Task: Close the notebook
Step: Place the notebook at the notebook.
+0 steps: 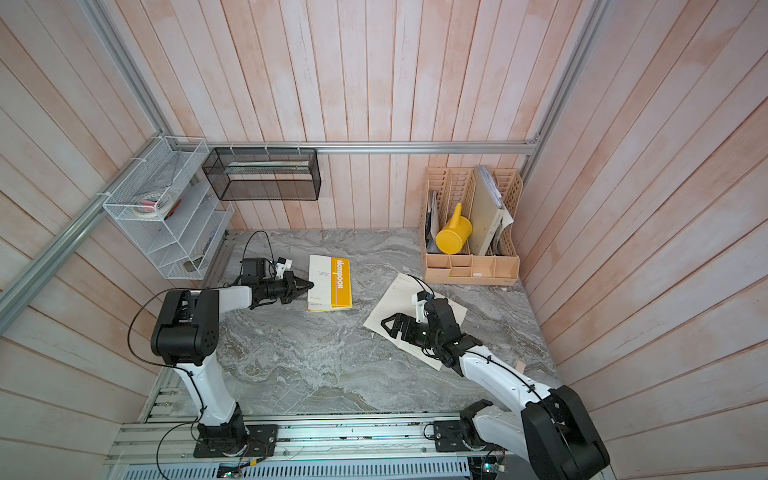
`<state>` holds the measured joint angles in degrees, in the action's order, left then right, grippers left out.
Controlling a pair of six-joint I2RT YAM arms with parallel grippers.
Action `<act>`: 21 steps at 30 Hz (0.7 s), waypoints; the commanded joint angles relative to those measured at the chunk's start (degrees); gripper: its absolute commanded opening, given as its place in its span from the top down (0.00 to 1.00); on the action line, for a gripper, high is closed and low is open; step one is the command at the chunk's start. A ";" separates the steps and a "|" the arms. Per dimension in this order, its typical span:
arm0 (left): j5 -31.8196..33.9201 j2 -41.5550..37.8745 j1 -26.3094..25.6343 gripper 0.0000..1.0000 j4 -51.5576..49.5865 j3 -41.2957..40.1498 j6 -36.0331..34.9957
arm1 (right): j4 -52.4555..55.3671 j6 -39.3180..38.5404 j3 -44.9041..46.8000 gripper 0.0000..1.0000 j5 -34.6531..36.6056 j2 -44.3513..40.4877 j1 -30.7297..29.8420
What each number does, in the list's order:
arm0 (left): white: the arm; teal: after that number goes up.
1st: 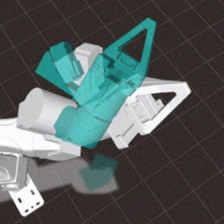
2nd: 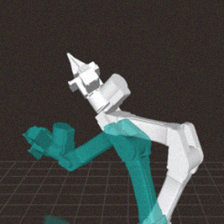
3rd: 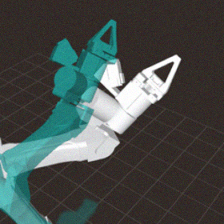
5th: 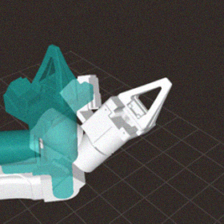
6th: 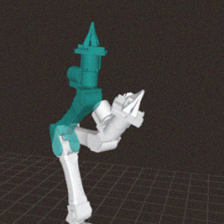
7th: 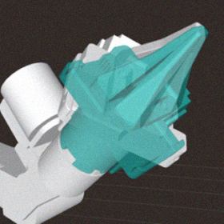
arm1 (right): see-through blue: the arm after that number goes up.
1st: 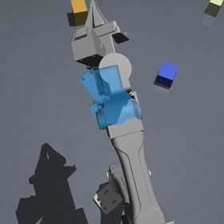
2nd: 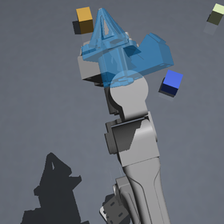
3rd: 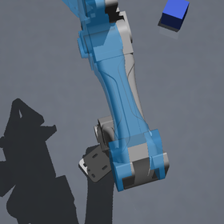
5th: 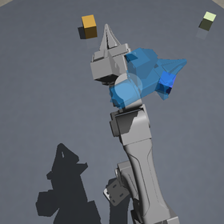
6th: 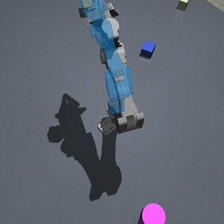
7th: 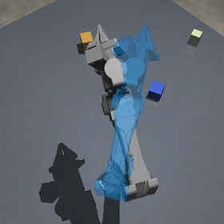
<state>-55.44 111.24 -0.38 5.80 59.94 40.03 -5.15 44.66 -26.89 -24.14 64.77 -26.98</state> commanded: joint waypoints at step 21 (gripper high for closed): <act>1.21 3.45 0.29 1.00 -0.57 -0.09 -1.89 | -0.58 -1.42 0.18 0.02 -1.63 0.71 -0.26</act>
<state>-55.02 113.25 -0.38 5.34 59.94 39.62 -5.17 44.45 -26.89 -25.04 65.19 -26.98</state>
